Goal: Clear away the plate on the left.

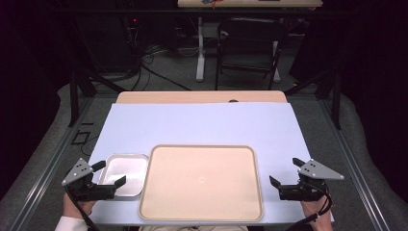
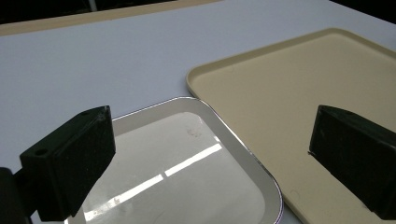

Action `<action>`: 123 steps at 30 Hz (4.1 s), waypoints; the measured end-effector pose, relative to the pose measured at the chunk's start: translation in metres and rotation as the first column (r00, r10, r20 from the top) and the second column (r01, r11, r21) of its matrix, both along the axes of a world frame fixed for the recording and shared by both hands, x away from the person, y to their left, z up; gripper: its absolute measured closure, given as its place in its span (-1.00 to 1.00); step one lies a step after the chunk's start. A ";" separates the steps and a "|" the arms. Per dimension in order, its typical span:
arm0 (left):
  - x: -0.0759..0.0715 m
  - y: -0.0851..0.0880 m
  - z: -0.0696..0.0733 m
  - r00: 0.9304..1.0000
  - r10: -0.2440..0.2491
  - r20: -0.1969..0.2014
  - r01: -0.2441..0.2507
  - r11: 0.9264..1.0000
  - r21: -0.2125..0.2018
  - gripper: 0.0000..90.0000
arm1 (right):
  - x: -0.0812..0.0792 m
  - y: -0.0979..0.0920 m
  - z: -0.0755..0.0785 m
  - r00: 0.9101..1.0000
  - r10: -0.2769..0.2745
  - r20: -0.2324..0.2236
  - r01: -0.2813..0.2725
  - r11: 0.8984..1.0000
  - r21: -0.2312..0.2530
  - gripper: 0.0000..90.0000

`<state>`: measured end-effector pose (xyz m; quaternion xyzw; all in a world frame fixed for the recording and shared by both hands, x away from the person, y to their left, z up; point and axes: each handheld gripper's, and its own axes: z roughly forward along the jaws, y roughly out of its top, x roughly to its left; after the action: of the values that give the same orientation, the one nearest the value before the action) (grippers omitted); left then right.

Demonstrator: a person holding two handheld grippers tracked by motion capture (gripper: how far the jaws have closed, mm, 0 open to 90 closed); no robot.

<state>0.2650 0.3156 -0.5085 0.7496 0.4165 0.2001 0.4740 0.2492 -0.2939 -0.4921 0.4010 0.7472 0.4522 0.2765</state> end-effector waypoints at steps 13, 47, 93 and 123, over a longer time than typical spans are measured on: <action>0.001 -0.001 0.013 0.998 0.055 -0.020 -0.053 0.995 0.082 -0.95 | 0.001 0.002 -0.001 1.000 0.018 -0.016 -0.018 1.000 -0.002 -1.00; 0.068 0.038 -0.022 0.899 0.262 -0.350 -0.187 0.955 0.232 -0.91 | 0.006 0.005 -0.004 0.995 0.050 -0.081 -0.051 0.999 -0.014 -1.00; 0.074 0.052 -0.038 0.856 0.309 -0.414 -0.248 0.949 0.196 0.46 | 0.007 0.006 -0.006 0.995 0.032 -0.092 -0.035 0.999 -0.038 -1.00; 0.073 0.063 -0.042 0.843 0.268 -0.466 -0.270 0.961 0.064 0.85 | 0.008 0.006 -0.007 0.995 -0.007 -0.102 0.002 0.999 -0.041 -1.00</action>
<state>0.3376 0.3788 -0.5504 0.7089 0.6202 0.0758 0.3273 0.2573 -0.2883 -0.4989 0.4195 0.7686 0.4150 0.2471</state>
